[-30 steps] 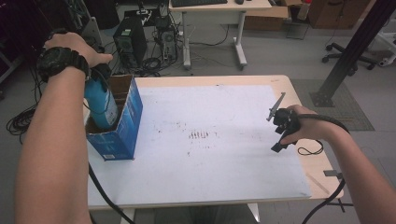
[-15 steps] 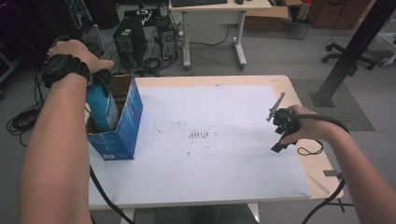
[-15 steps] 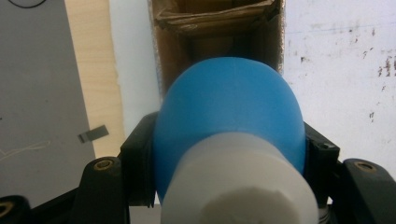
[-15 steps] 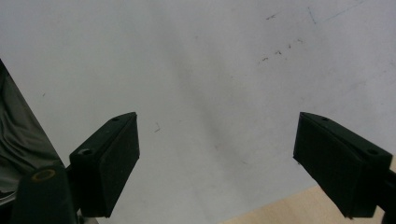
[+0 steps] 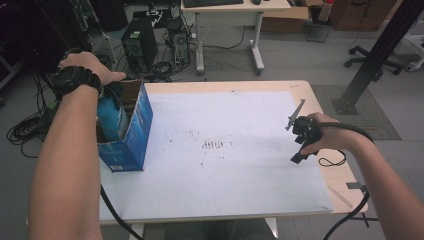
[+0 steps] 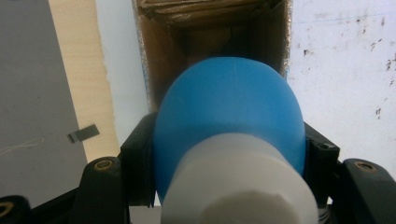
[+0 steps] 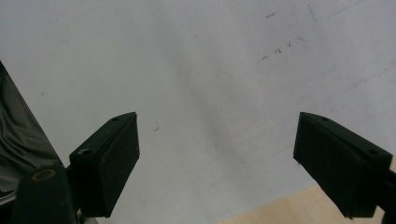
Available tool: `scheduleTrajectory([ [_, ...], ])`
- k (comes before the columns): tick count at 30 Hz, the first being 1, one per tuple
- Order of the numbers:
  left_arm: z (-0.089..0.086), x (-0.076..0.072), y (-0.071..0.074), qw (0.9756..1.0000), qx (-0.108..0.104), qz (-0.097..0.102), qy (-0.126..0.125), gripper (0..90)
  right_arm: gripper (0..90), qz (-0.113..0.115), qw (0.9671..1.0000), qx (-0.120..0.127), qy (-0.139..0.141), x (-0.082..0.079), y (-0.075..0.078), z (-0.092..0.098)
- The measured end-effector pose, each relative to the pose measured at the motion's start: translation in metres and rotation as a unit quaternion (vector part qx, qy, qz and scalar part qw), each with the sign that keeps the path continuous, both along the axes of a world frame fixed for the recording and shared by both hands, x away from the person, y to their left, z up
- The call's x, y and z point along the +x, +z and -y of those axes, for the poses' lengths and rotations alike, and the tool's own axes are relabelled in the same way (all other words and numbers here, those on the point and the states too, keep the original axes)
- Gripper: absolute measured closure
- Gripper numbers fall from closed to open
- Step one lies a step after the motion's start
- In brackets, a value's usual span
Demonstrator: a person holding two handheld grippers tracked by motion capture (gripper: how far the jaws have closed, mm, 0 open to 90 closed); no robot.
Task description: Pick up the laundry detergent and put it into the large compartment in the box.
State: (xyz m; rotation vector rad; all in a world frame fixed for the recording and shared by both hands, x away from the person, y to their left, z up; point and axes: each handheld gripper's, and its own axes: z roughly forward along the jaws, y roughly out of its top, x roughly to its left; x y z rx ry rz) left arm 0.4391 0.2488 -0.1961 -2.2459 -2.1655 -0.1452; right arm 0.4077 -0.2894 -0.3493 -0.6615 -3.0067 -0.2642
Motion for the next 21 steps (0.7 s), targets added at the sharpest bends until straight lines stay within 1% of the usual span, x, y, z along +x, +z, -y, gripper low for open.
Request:
scheduleTrajectory([
  [21, -0.0024, 0.0015, -0.0106, 1.0, -0.003, -0.008, 0.002, 37.7, 14.4, -0.002, 1.0, -0.001, -0.002, 0.0001, -0.0017, 0.0007],
])
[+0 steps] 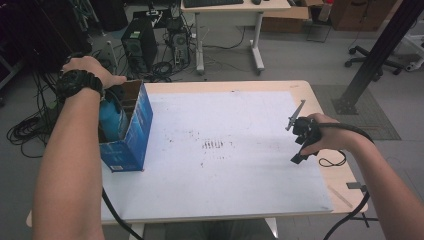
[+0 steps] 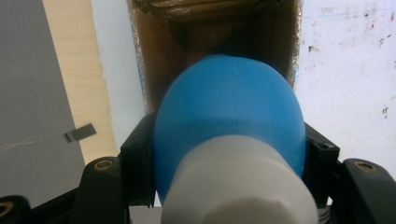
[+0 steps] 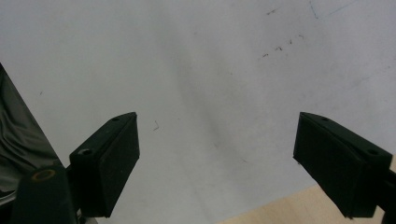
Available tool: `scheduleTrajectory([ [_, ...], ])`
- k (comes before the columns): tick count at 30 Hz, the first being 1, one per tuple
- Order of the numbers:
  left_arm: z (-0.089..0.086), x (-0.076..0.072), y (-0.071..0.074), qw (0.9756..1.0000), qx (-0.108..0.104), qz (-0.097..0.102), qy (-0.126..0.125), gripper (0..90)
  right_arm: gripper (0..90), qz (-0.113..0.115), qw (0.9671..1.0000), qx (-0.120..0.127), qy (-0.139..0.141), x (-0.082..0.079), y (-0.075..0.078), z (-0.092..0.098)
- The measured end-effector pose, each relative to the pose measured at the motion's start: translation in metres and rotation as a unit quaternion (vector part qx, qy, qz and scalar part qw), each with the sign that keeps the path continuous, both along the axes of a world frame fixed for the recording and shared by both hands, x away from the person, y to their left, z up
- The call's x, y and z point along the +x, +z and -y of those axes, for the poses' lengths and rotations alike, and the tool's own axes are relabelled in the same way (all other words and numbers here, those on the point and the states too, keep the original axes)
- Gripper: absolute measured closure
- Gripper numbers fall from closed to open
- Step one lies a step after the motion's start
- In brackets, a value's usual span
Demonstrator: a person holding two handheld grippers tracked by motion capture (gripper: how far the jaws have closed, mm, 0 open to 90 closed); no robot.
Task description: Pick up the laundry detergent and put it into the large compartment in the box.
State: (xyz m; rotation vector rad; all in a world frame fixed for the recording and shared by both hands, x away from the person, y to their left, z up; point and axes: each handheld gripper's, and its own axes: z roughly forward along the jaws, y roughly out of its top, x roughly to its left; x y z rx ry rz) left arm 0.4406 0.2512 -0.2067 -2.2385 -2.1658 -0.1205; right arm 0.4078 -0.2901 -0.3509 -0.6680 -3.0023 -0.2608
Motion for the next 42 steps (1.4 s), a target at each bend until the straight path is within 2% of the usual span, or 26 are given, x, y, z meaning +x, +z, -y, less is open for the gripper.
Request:
scheduleTrajectory([
  [36, -0.009, 0.0, -0.021, 0.9999, -0.01, -0.009, 0.008, 37.7, 14.3, -0.005, 1.0, -0.003, 0.002, 0.001, -0.003, -0.004],
  [42, -0.009, 0.001, -0.023, 0.9999, -0.007, -0.012, 0.008, 37.7, 14.4, -0.006, 1.0, -0.004, 0.002, 0.001, -0.004, -0.004],
])
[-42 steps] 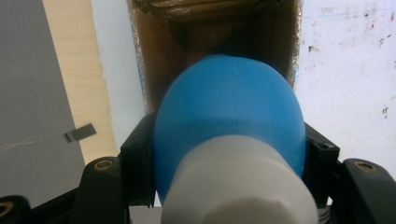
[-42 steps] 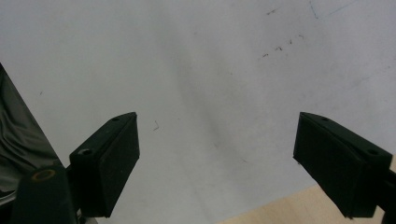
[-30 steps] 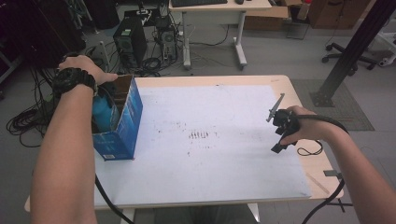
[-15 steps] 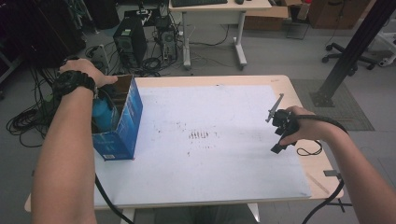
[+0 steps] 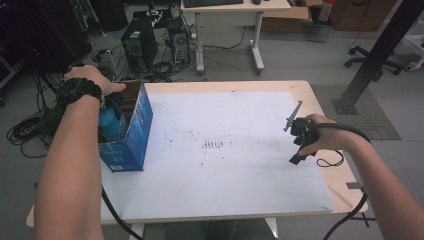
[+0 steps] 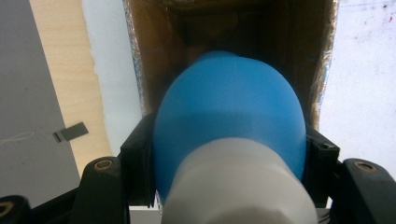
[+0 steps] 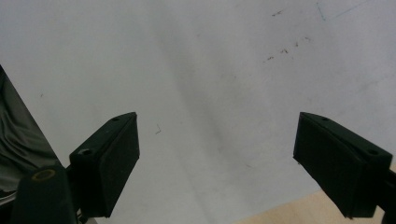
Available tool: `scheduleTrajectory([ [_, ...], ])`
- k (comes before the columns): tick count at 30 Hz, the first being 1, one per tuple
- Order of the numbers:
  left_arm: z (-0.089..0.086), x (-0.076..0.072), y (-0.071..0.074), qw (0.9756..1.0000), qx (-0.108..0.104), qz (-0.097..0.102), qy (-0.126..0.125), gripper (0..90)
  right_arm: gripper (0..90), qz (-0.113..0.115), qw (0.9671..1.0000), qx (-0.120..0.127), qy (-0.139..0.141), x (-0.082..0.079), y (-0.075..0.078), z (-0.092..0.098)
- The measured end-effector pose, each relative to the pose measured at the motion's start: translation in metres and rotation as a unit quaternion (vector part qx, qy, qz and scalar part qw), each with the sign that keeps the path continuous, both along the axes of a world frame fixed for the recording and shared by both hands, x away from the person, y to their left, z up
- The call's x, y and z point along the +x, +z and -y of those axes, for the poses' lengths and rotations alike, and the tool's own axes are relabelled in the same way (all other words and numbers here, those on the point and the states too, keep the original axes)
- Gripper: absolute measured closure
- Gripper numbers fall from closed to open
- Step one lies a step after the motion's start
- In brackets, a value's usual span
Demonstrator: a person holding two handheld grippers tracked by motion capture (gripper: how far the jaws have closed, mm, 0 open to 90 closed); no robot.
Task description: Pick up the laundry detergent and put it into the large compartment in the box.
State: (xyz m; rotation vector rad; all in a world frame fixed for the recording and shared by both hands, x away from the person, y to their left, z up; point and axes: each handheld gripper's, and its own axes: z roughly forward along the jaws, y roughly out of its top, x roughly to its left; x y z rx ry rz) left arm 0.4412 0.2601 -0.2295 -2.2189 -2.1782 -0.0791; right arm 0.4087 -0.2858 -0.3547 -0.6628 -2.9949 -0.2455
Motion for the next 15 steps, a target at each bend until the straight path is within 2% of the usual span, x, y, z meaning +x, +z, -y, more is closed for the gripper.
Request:
scheduleTrajectory([
  [15, 0.001, 0.0011, -0.0092, 1.0, -0.004, -0.007, -0.004, 37.7, 14.4, -0.001, 1.0, -0.001, 0.001, -0.0002, -0.0007, -0.0008],
])
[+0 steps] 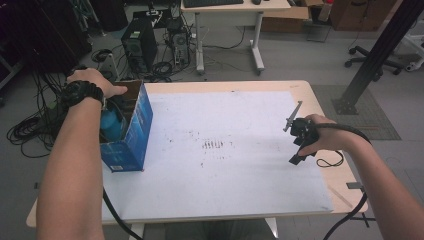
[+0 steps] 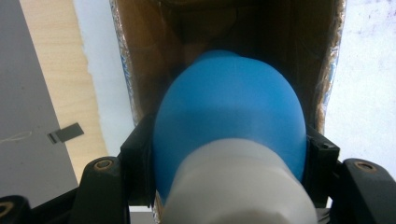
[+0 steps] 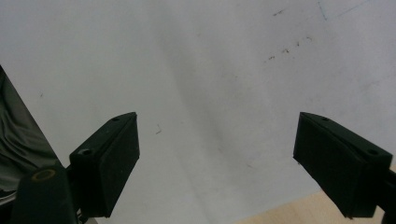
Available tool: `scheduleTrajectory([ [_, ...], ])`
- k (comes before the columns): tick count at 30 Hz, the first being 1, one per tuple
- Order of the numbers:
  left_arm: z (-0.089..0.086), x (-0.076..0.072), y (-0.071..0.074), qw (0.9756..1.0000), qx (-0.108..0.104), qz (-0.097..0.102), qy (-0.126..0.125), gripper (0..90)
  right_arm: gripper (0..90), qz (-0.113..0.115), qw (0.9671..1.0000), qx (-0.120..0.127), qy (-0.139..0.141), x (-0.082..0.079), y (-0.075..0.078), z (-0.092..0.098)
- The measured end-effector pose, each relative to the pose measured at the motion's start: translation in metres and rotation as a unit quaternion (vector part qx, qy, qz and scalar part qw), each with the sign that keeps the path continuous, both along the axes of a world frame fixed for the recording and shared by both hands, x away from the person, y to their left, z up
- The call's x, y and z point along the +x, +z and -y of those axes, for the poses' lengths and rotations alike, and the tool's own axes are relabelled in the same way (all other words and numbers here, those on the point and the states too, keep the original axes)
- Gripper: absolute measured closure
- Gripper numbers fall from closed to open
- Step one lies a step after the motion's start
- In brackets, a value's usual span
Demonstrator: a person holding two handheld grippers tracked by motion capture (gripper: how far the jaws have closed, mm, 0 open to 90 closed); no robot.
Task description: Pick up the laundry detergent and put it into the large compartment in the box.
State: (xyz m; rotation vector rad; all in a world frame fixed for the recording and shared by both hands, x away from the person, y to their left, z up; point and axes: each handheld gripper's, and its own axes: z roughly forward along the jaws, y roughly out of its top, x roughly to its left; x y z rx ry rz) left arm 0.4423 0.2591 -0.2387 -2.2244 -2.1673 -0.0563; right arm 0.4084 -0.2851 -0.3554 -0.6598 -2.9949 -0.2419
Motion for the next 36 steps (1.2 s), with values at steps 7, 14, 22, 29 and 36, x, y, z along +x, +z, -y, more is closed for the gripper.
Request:
scheduleTrajectory([
  [7, -0.001, 0.0, -0.002, 1.0, 0.001, -0.003, 0.001, 37.7, 14.4, -0.001, 1.0, 0.0, -0.002, 0.0, -0.001, 0.0],
  [14, -0.001, 0.001, -0.004, 1.0, 0.001, -0.003, 0.0, 37.7, 14.4, -0.002, 1.0, -0.001, -0.001, 0.0, -0.002, -0.001],
  [22, -0.002, 0.002, -0.012, 1.0, -0.007, -0.007, -0.001, 37.7, 14.4, 0.0, 1.0, -0.001, -0.001, 0.0, 0.0, 0.0],
  [29, -0.003, 0.003, -0.016, 1.0, -0.005, -0.008, -0.001, 37.7, 14.4, -0.003, 1.0, -0.004, -0.001, 0.0, -0.002, 0.0],
  [36, -0.004, 0.002, -0.021, 0.9999, -0.006, -0.011, -0.001, 37.7, 14.4, -0.004, 1.0, -0.006, 0.0, 0.0, -0.003, -0.001],
])
